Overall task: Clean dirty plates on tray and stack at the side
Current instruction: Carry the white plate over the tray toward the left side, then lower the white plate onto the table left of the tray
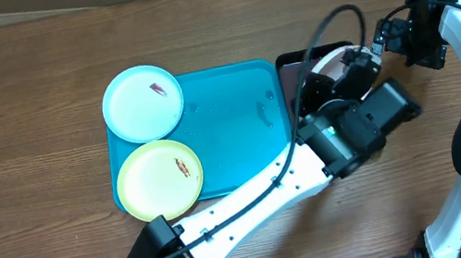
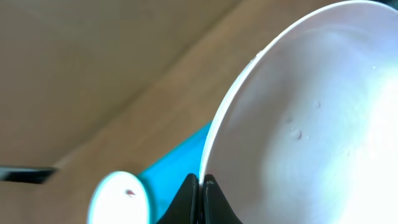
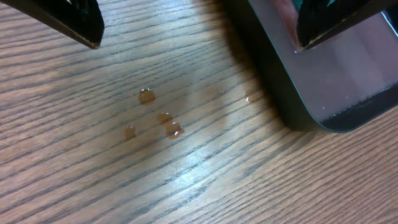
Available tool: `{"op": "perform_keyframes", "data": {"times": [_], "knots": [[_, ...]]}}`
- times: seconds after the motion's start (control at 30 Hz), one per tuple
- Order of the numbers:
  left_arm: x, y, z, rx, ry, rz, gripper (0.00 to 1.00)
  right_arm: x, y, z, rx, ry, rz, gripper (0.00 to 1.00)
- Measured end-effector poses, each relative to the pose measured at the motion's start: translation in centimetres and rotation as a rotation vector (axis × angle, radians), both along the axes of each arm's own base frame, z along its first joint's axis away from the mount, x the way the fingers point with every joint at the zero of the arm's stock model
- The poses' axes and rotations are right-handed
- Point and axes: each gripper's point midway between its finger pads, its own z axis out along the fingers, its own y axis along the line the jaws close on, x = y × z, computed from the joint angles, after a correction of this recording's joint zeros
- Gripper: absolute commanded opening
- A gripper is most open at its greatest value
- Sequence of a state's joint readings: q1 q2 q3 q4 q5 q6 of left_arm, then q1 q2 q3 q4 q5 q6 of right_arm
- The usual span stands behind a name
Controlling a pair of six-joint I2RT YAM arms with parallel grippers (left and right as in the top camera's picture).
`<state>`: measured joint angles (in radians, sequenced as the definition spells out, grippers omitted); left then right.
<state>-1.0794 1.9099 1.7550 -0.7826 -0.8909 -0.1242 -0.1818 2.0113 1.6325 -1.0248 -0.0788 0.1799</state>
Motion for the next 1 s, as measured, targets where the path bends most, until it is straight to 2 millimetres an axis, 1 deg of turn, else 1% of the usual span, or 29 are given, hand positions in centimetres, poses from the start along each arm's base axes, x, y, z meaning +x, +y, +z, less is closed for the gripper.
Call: {"op": "perform_keyframes", "data": {"times": [0.1, 0.2, 0.27, 0.33, 0.4, 0.47, 0.53, 0.57, 0.67, 0.7, 0.77, 0.87, 0.97, 1.0], "knots": [[0.6, 0.3, -1.6, -0.08, 0.102, 0.001, 0.04, 0.0, 0.0, 0.0, 0.0, 0.0, 0.0, 1.0], [2.1, 1.6, -3.2, -0.178, 0.222, 0.029, 0.04, 0.0, 0.0, 0.0, 0.0, 0.0, 0.0, 1.0], [3.4, 3.0, -4.3, -0.256, 0.31, 0.062, 0.04, 0.0, 0.0, 0.0, 0.0, 0.0, 0.0, 1.0], [4.8, 4.9, -5.2, -0.342, 0.402, 0.103, 0.04, 0.0, 0.0, 0.0, 0.0, 0.0, 0.0, 1.0], [6.1, 7.3, -6.1, -0.438, 0.501, 0.153, 0.04, 0.0, 0.0, 0.0, 0.0, 0.0, 0.0, 1.0], [7.3, 10.1, -6.7, -0.544, 0.598, 0.204, 0.04, 0.0, 0.0, 0.0, 0.0, 0.0, 0.0, 1.0], [8.3, 13.3, -7.0, -0.655, 0.685, 0.259, 0.04, 0.0, 0.0, 0.0, 0.0, 0.0, 0.0, 1.0], [8.8, 15.5, -7.1, -0.716, 0.723, 0.303, 0.04, 0.0, 0.0, 0.0, 0.0, 0.0, 0.0, 1.0], [9.4, 21.0, -7.4, -0.835, 0.789, 0.416, 0.04, 0.0, 0.0, 0.0, 0.0, 0.0, 0.0, 1.0], [9.5, 23.4, -7.5, -0.873, 0.804, 0.47, 0.04, 0.0, 0.0, 0.0, 0.0, 0.0, 0.0, 1.0], [9.4, 27.2, -7.6, -0.93, 0.816, 0.557, 0.04, 0.0, 0.0, 0.0, 0.0, 0.0, 0.0, 1.0], [9.0, 33.6, -7.8, -1.013, 0.8, 0.697, 0.04, 0.0, 0.0, 0.0, 0.0, 0.0, 0.0, 1.0], [8.4, 39.1, -7.8, -1.08, 0.759, 0.811, 0.04, 0.0, 0.0, 0.0, 0.0, 0.0, 0.0, 1.0], [8.2, 40.6, -7.8, -1.096, 0.745, 0.843, 0.04, 0.0, 0.0, 0.0, 0.0, 0.001, 0.0, 1.0]]}}
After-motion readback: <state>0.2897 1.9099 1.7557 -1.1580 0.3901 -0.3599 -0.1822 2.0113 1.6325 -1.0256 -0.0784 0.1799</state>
